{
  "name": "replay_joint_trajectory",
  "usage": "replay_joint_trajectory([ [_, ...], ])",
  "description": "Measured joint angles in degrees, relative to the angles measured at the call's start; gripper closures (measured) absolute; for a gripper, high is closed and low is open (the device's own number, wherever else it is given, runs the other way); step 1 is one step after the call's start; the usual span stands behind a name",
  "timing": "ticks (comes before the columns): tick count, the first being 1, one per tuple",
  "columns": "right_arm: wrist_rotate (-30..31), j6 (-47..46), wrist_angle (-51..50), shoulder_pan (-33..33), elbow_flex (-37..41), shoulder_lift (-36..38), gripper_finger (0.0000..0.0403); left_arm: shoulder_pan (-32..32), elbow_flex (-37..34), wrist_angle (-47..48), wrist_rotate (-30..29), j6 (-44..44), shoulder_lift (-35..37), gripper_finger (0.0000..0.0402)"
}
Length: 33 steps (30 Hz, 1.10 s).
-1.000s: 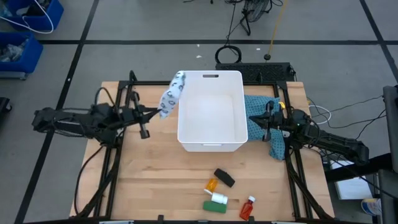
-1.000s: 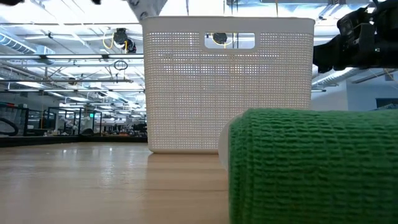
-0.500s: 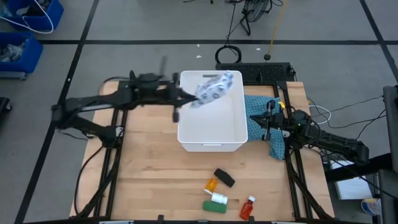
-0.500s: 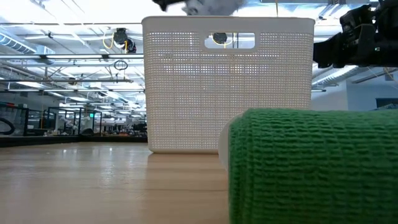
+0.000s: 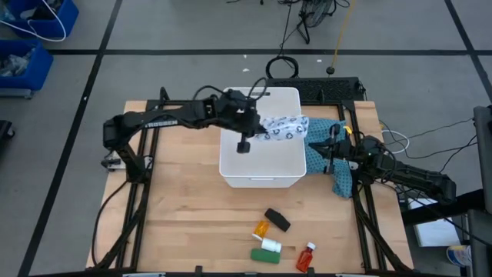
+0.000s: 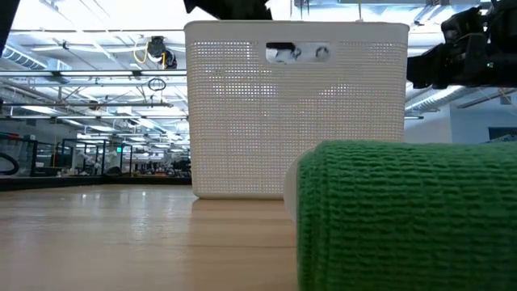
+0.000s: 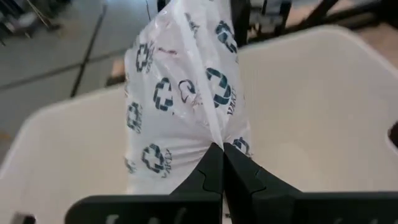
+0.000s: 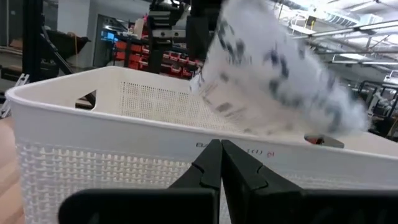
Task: Pick & place medical supplies in basket/bin
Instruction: Put the white mailer bag into the white bin
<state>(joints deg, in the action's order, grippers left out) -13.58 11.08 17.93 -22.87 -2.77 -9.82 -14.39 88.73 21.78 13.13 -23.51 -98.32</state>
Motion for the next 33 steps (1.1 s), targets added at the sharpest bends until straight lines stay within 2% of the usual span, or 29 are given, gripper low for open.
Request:
replay_joint_trajectory([
  [8,0.0,-0.93,-1.98,-0.02,-0.02,0.0,0.0403,2.38,0.02,13.58,-6.78,-0.54,0.0,0.0401],
  [11,0.0,-0.94,-2.78,-0.01,-0.01,0.0,0.0403,2.51,0.1,15.49,-6.67,-1.92,-1.08,0.0401],
  [20,0.0,-0.8,-2.14,-0.02,-0.02,-0.17,0.0403,0.73,0.07,15.66,-0.95,0.71,-9.11,0.0401],
  [33,0.09,1.53,-1.85,-0.01,-0.02,-0.2,0.0403,1.79,0.04,17.83,-1.27,1.14,-17.14,0.0401],
])
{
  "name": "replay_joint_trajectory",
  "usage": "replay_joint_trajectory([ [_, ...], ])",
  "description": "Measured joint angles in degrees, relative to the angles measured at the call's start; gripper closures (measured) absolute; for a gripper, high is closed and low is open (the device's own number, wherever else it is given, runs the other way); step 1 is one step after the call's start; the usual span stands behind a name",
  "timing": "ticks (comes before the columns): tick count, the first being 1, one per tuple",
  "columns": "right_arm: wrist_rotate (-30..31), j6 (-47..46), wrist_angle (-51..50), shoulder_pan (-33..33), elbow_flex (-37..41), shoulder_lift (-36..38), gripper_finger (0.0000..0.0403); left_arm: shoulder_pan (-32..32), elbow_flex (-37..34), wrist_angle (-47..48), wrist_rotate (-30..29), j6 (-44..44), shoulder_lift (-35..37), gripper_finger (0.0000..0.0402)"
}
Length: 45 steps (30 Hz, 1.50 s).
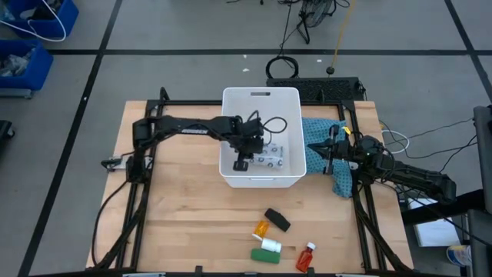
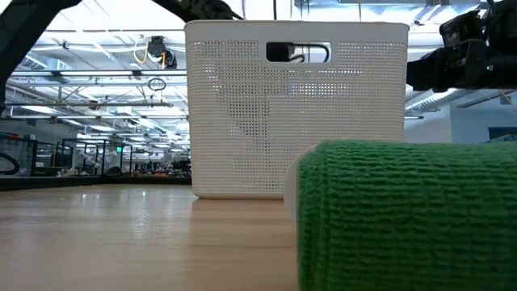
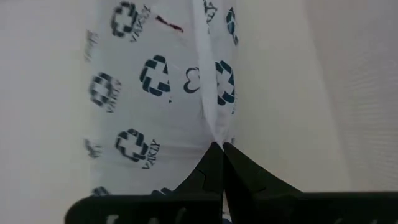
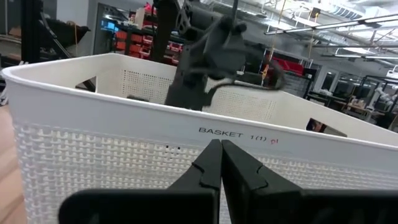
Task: Pick & place medical supplies in basket/bin
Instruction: Put the white mailer bag into the white bin, then put the black bandage into the white bin
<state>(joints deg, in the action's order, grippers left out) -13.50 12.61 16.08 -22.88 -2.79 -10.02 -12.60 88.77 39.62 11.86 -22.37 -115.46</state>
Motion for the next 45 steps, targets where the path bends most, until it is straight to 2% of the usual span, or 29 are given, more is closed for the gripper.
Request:
replay_joint_trajectory([
  [5,-0.02,0.09,-0.02,-0.01,0.01,-0.02,0.0403,0.41,0.0,0.26,0.52,0.29,-1.66,0.0396],
  [8,-0.02,0.1,-0.04,0.01,0.0,-0.02,0.0403,0.35,0.0,0.38,3.43,0.42,-1.61,0.038],
  [12,-0.02,0.09,-0.04,-0.01,0.01,-0.02,0.0403,0.09,-0.04,0.51,9.27,0.48,-0.8,0.0348],
  [17,-0.02,0.08,-0.04,-0.01,0.02,-0.02,0.0403,-0.07,-0.04,0.13,8.65,2.35,-0.21,0.0295],
  [20,-0.04,0.07,-0.04,0.0,0.0,-0.02,0.0403,0.0,0.77,1.33,5.82,3.11,1.82,0.0258],
  [25,-0.04,0.07,-0.31,0.01,0.0,-0.3,0.0403,1.54,6.62,8.92,-3.58,0.74,9.92,0.0215],
  [28,0.01,0.1,-0.32,0.01,0.01,-0.83,0.0403,2.32,10.48,15.67,-5.9,2.98,16.37,0.0218],
  [31,0.02,0.31,-0.17,-0.01,0.02,-1.35,0.0403,2.88,10.87,22.13,-6.77,6.8,23.62,0.0256],
  [36,0.04,0.27,-0.11,0.01,0.0,-1.7,0.0403,6.18,2.44,27.23,-10.33,15.12,35.97,0.0378],
  [37,0.04,0.21,-0.09,-0.01,0.0,-1.68,0.0403,6.8,-0.38,26.87,-11.79,17.09,38.69,0.0388],
  [40,0.09,-1.8,-0.07,0.01,0.0,-1.7,0.0403,9.4,-11.53,20.06,-16.76,21.96,47.7,0.0387],
  [45,0.11,-6.89,-0.45,-0.01,0.0,-1.79,0.0403,14.4,-32.03,-0.44,-19.21,26.14,62.43,0.0398],
])
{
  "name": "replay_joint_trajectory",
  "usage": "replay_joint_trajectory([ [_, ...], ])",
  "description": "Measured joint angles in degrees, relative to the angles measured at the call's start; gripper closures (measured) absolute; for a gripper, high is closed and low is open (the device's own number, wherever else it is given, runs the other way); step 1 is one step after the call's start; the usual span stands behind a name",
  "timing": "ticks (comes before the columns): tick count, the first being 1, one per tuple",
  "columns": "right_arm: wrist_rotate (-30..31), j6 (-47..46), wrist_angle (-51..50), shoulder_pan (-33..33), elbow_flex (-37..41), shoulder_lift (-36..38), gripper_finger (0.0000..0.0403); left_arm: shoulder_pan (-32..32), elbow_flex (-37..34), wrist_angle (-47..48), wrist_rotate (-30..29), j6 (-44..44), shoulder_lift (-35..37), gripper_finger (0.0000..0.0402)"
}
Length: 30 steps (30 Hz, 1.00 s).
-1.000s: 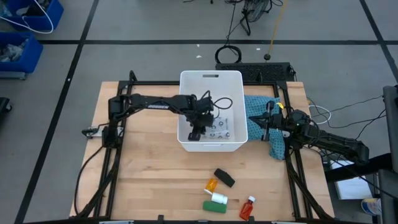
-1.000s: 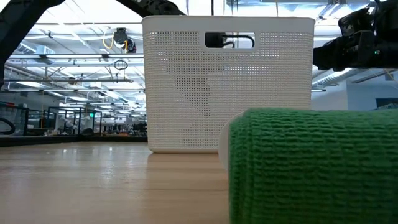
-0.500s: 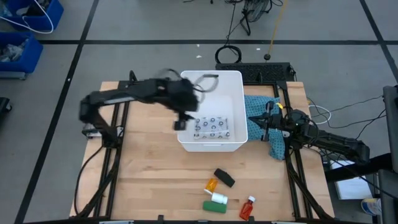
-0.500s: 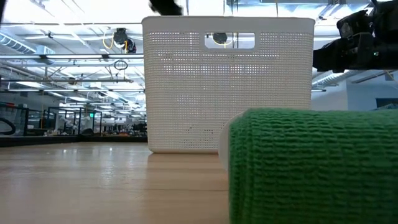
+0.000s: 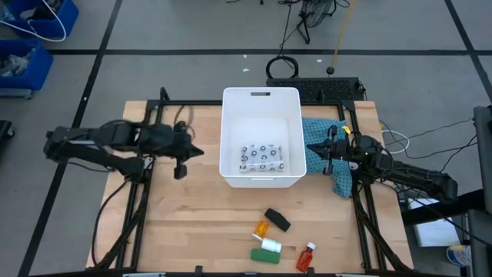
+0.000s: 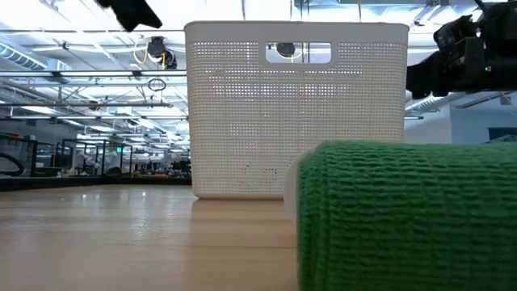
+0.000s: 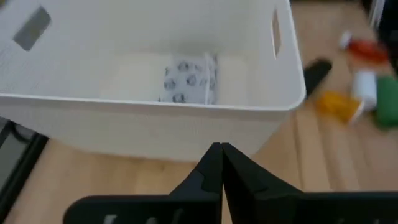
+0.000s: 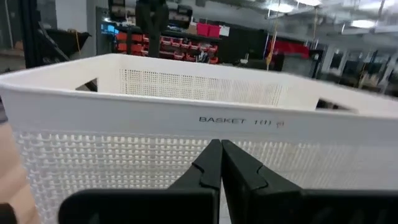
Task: Pick & place medical supplies in basket/bin
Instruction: Put the black bandage into the white bin
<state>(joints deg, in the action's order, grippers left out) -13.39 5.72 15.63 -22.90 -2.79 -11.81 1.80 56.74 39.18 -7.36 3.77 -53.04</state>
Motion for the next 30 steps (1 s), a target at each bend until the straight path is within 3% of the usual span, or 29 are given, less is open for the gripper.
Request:
replay_joint_trajectory([
  [6,-0.12,-4.94,0.04,0.01,0.0,-0.12,0.0403,5.18,-21.15,-27.8,-10.48,0.24,9.45,0.0398],
  [10,-0.81,-3.66,1.69,0.04,-1.32,-0.07,0.0403,7.59,-35.01,-47.29,-12.26,-2.3,9.49,0.0394],
  [16,-1.68,3.11,-9.86,0.17,-13.09,-1.48,0.0403,8.97,-51.95,-72.73,-13.72,-3.29,7.32,0.0395],
  [19,-1.81,3.85,-19.47,1.71,-20.69,-3.59,0.0403,8.91,-56.19,-76.93,-13.86,-2.87,7.31,0.0379],
  [26,-1.45,0.07,-30.72,11.11,-36.43,-11.45,0.0403,8.77,-55.53,-77.3,-15.61,-7.67,7.32,0.0357],
  [30,6.65,-2.07,-35.68,20.43,-42.53,-18.29,0.0403,8.75,-55.49,-80.43,-15.74,-12.34,7.39,0.0356],
])
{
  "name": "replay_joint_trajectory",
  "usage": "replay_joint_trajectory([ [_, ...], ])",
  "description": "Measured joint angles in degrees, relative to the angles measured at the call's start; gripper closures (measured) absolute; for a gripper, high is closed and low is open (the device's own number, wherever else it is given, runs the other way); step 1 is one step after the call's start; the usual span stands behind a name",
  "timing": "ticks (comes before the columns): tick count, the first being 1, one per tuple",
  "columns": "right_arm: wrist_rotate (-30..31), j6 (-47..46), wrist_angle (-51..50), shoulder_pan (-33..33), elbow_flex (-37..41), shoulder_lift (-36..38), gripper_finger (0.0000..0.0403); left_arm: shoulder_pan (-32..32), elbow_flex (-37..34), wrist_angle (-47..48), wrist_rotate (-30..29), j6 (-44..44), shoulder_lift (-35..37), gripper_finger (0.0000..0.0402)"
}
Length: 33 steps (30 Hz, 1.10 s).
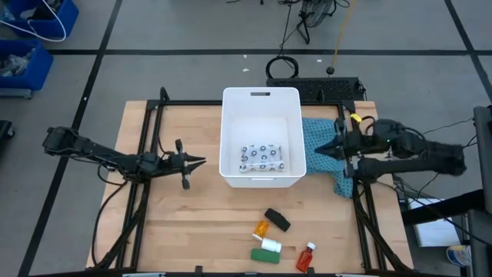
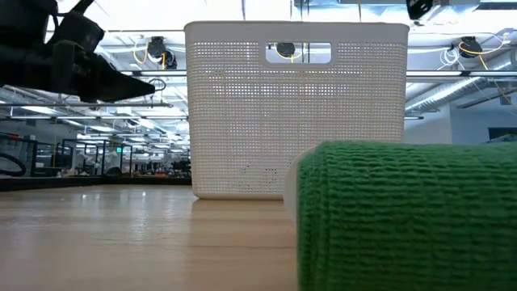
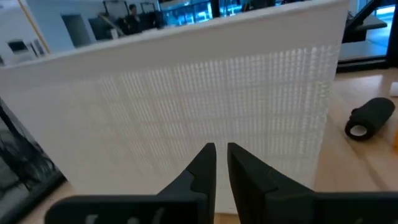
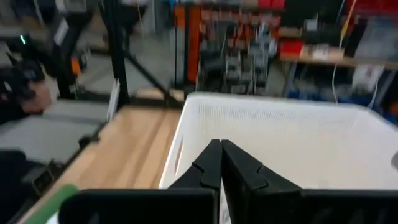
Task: Pick & place medical supplies in basket/bin
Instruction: Put the black bandage into the white bin
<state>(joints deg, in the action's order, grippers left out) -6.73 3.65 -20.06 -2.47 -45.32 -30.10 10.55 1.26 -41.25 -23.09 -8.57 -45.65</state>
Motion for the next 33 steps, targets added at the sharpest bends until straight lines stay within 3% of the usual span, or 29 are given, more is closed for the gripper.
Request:
replay_joint_trajectory([
  [10,31.53,-4.01,-8.78,32.46,-13.65,-27.98,0.0403,-0.02,0.0,-0.62,0.0,-1.29,0.0,0.0355],
  [15,43.29,-13.87,-9.31,42.09,-20.69,-42.06,0.0403,-0.02,0.0,-0.61,0.0,-1.89,0.0,0.0355],
  [24,42.74,-36.62,-9.98,45.71,-27.61,-54.57,0.0385,-0.02,0.0,-0.6,0.02,-3.35,0.0,0.0355],
  [28,40.6,-46.28,-13.61,45.71,-27.65,-58.1,0.0332,-0.02,0.02,-0.6,0.02,-2.78,0.0,0.0355],
  [33,35.63,-58.65,-22.24,44.4,-27.63,-62.43,0.0233,-0.02,0.02,-0.56,0.13,-0.11,0.0,0.0355],
])
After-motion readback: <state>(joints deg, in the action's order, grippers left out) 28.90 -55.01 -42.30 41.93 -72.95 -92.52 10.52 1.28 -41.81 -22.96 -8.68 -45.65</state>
